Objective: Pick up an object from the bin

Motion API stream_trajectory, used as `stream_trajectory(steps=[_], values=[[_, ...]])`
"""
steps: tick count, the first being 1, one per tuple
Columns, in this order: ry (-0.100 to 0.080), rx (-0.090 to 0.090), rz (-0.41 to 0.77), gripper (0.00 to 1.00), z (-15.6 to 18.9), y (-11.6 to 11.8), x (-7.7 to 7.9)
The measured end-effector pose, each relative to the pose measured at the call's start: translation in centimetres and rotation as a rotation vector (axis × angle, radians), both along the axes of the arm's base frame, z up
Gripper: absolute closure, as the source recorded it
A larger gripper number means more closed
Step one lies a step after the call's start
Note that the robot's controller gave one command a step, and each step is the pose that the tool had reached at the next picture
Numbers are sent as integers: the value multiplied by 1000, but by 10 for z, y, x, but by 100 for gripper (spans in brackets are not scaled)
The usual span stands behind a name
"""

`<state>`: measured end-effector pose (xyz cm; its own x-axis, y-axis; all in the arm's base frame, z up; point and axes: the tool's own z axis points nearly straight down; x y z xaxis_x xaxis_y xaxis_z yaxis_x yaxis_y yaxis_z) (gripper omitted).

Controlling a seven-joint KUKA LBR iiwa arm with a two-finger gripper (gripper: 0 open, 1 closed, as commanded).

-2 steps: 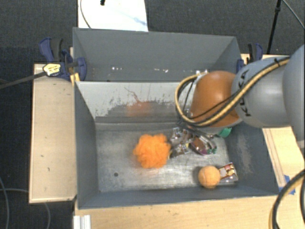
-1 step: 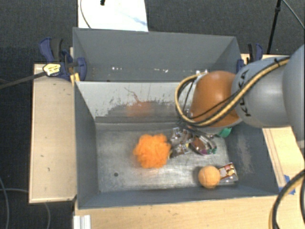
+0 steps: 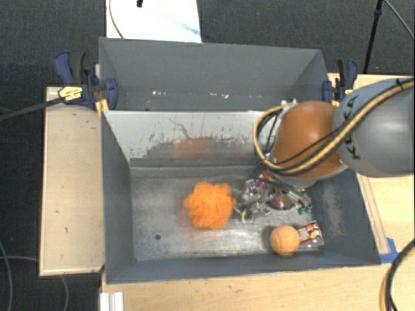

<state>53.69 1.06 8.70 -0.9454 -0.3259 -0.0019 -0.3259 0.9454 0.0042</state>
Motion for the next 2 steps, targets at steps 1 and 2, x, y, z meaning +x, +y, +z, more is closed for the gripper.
stream_trajectory(steps=[1,2], values=[[6,-5,40,100,42,-20,-33],[7,-4,9,100,53,-16,-40]])
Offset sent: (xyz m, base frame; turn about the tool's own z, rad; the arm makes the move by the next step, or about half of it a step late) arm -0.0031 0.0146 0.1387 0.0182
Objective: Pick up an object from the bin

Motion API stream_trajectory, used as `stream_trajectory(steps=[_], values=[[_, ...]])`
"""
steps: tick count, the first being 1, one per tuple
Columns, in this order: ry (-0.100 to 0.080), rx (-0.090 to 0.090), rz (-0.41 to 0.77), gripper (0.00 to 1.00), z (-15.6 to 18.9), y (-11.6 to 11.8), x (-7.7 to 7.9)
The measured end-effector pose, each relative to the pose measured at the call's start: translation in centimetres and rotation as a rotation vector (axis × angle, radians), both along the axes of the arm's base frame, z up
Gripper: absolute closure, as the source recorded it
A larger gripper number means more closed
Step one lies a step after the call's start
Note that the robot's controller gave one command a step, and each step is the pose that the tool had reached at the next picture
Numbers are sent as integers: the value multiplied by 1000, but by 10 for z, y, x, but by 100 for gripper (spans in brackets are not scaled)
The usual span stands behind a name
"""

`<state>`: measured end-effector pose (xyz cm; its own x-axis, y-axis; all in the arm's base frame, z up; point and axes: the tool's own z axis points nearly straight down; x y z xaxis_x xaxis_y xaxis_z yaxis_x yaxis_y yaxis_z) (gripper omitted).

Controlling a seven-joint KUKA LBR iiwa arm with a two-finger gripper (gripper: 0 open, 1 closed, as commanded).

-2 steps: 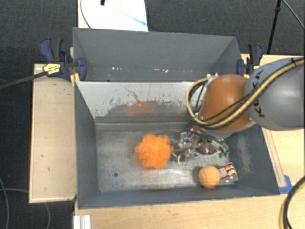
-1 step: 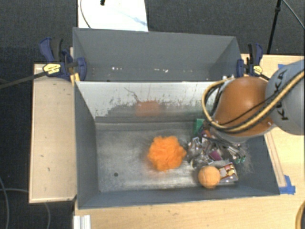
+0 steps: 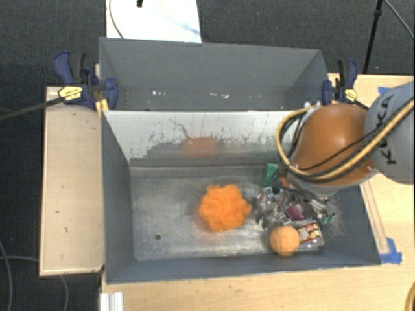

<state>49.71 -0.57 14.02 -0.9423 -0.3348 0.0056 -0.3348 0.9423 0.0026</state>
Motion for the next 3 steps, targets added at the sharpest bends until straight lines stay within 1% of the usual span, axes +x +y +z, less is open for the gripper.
stream_trajectory(steps=[1,2,3], values=[[-25,0,88,100,11,-27,8],[4,0,155,100,29,-6,6],[-15,4,140,100,40,-22,42]])
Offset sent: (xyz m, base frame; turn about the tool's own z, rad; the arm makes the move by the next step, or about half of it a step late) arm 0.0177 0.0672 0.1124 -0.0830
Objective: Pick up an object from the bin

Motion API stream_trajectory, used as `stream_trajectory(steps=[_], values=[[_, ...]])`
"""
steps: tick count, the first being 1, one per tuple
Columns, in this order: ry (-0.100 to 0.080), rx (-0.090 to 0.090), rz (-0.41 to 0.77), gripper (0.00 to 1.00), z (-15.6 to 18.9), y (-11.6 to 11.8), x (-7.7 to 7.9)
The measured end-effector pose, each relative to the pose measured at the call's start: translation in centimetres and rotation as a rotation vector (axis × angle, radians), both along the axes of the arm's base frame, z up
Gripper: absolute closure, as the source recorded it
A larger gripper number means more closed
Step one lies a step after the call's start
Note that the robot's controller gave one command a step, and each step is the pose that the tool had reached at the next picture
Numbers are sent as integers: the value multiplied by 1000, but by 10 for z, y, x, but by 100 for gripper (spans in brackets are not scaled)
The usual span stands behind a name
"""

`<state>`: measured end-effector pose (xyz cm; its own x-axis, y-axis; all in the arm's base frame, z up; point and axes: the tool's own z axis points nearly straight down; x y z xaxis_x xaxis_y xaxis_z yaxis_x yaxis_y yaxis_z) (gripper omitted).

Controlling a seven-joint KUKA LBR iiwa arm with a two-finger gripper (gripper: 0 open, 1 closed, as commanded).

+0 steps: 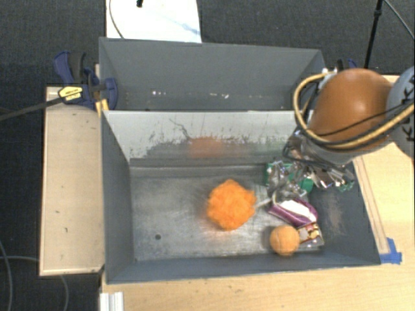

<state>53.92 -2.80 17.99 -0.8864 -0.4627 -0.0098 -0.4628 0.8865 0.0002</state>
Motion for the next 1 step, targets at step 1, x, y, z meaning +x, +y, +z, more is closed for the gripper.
stream_trajectory(steps=[1], values=[[5,-7,64,100,-10,-32,14]])
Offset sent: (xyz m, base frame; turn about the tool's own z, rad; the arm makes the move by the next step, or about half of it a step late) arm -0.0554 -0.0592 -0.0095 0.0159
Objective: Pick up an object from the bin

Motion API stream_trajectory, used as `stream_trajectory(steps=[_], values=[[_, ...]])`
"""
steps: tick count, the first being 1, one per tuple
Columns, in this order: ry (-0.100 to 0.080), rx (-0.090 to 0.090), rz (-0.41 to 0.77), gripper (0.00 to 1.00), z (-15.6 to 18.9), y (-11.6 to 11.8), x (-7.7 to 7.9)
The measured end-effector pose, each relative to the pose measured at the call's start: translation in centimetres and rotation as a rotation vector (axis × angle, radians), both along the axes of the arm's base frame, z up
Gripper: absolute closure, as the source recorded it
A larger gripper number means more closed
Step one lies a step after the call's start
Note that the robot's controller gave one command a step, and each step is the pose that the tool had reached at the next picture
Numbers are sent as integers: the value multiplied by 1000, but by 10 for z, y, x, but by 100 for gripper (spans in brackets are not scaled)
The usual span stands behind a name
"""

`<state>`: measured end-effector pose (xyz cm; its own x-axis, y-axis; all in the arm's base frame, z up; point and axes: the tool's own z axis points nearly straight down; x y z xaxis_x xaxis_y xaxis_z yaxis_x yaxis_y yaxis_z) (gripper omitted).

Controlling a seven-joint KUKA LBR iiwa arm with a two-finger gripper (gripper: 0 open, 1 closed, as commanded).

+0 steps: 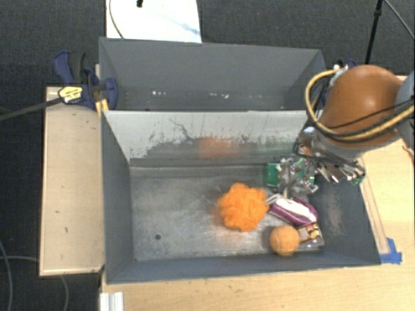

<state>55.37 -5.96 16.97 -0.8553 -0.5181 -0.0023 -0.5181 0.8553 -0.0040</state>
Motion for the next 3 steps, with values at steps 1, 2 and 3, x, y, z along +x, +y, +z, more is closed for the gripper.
stream_trajectory(steps=[1,2,3], values=[[1,5,-36,100,0,-13,-44],[7,3,14,100,1,-35,-33],[2,3,98,100,30,4,-23]])
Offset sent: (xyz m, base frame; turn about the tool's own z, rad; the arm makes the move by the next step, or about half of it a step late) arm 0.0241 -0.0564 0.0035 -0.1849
